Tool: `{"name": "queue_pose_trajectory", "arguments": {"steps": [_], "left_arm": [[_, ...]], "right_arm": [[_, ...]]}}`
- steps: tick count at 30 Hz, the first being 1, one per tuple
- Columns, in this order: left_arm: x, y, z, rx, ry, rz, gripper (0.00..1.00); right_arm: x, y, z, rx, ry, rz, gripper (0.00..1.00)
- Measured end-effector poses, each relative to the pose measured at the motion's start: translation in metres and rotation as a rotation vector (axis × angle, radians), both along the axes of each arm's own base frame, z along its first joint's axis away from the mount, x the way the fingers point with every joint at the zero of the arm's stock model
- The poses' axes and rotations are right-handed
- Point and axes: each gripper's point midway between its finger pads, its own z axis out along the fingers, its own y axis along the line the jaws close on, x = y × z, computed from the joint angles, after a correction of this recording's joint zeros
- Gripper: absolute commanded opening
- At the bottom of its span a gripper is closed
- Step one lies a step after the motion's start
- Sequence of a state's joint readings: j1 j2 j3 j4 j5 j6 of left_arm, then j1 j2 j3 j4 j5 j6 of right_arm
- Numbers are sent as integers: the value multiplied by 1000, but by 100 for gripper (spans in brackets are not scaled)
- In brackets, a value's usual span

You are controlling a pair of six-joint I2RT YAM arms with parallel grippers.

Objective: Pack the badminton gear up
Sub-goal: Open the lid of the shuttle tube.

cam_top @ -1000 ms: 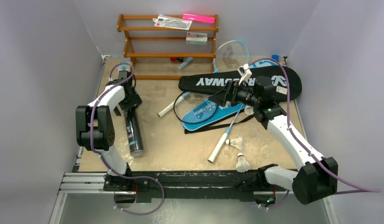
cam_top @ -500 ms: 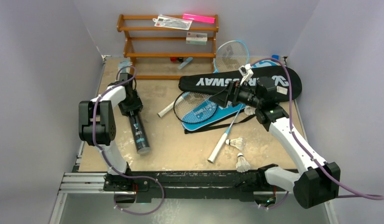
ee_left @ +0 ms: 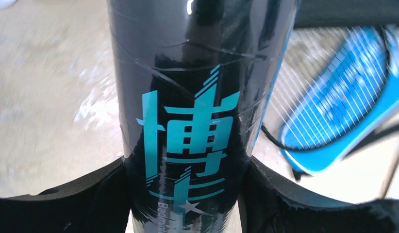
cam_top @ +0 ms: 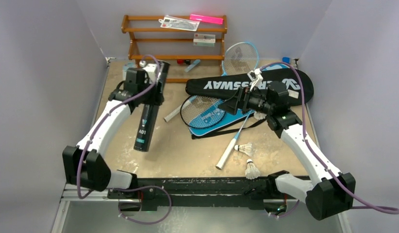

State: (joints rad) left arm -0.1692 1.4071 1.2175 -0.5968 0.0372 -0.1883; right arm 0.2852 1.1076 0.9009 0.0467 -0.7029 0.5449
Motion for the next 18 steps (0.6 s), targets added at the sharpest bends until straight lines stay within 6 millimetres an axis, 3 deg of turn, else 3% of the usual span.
{"name": "queue_pose_trajectory", "arguments": {"steps": [3,7,11,18], "left_arm": [[-18,-40,12,41,-87,-238,19],[-74,-83,-3,120,-161,-665,16],[-112,-91,-24,172,-205,-910,16],[-144,-100,-69,291,-154,-1198,16]], "right_arm": [[-5,-2,2,-6,-7,5,91],[-15,-3,5,-2,-20,21,90],[-24,-5,-13,-20,6,31,84],[-53,-1,-73,-24,110,111,73]]}}
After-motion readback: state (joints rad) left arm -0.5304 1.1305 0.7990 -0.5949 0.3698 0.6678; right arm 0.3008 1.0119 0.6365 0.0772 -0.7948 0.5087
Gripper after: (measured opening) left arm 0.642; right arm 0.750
